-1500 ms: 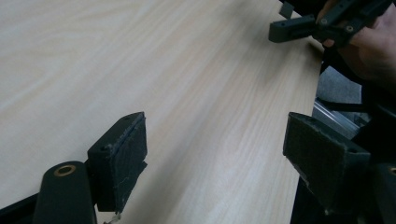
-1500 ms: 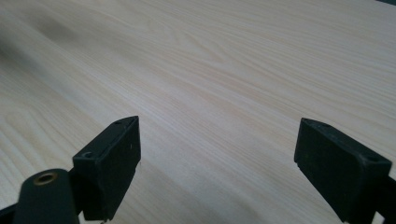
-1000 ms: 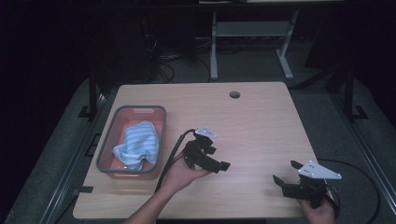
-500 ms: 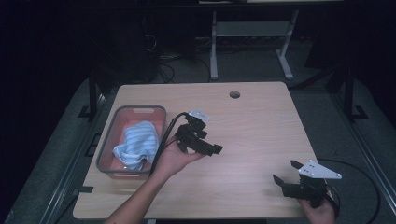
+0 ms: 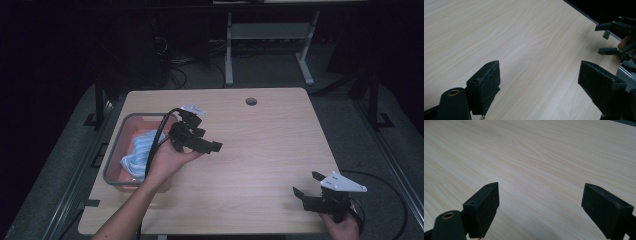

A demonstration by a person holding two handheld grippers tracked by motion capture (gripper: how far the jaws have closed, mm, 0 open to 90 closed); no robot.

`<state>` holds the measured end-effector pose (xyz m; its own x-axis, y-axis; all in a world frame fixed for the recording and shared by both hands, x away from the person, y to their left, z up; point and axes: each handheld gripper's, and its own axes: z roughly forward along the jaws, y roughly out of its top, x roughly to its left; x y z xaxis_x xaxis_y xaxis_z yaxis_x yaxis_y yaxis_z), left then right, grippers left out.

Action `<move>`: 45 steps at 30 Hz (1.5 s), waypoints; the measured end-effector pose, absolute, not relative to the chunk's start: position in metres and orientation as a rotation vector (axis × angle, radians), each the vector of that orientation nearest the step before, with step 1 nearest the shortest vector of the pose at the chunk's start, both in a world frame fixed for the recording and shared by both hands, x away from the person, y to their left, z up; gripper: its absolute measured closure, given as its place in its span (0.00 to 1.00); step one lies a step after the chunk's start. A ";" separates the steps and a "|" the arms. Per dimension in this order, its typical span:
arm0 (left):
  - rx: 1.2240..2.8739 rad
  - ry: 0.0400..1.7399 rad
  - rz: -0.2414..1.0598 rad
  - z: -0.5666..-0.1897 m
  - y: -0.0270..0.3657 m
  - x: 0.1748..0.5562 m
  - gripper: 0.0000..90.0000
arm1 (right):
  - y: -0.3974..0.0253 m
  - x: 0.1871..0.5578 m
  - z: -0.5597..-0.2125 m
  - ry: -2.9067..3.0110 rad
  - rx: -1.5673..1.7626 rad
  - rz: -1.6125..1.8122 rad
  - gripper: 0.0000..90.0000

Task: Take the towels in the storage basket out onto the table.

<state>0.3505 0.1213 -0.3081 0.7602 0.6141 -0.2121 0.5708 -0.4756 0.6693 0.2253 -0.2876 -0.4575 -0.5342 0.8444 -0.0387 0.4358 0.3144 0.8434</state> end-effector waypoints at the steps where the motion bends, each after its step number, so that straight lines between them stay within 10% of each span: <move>1: 2.193 0.893 0.084 -0.307 0.125 0.351 0.19 | -0.287 0.225 -0.457 2.106 1.133 1.126 0.16; 45: 2.034 1.272 0.206 -0.328 0.265 0.353 0.24 | -0.286 0.224 -0.456 2.098 1.131 1.119 0.16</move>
<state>0.3530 0.2654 -0.3277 0.5008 0.8352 -0.2274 0.7205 -0.2566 0.6442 0.2241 -0.2865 -0.4562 -0.5279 0.8481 -0.0459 0.4341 0.3159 0.8436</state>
